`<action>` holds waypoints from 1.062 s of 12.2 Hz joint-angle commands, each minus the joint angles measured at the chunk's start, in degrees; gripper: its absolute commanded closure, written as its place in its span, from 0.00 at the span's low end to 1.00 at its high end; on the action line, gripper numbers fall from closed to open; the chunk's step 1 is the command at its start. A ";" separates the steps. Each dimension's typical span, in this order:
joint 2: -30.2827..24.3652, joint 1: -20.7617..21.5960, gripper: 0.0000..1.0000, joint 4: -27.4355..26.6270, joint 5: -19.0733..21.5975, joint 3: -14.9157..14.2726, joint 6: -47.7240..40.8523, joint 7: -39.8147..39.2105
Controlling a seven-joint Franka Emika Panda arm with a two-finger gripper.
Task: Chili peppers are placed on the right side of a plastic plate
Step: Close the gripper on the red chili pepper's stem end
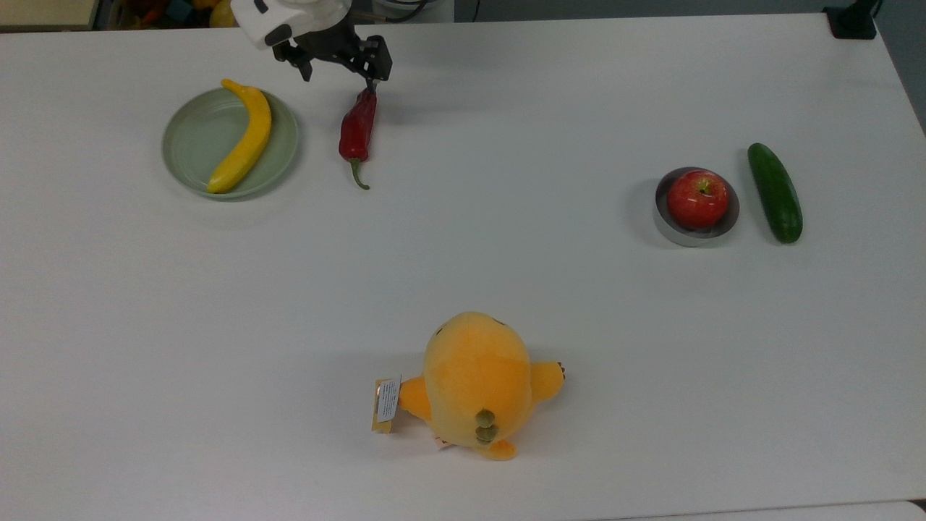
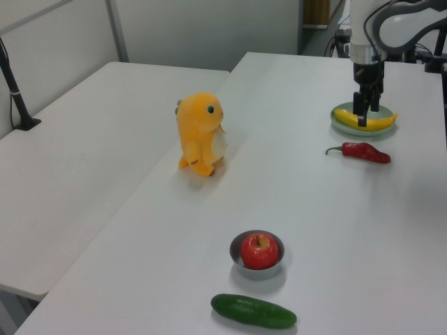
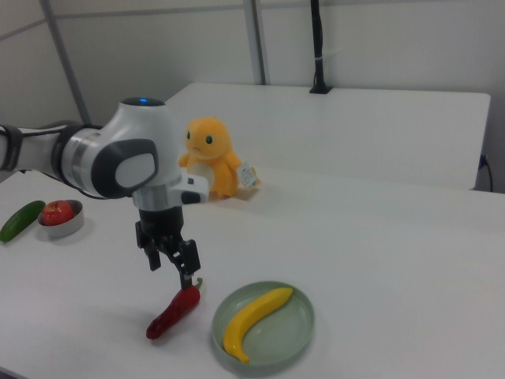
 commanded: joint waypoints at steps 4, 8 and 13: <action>9.07 0.38 0.00 0.25 -0.69 -0.57 5.01 -0.99; 12.51 0.74 0.27 0.69 -1.39 -0.49 8.69 -0.20; 12.43 0.65 0.84 0.69 -1.39 -0.40 10.37 0.86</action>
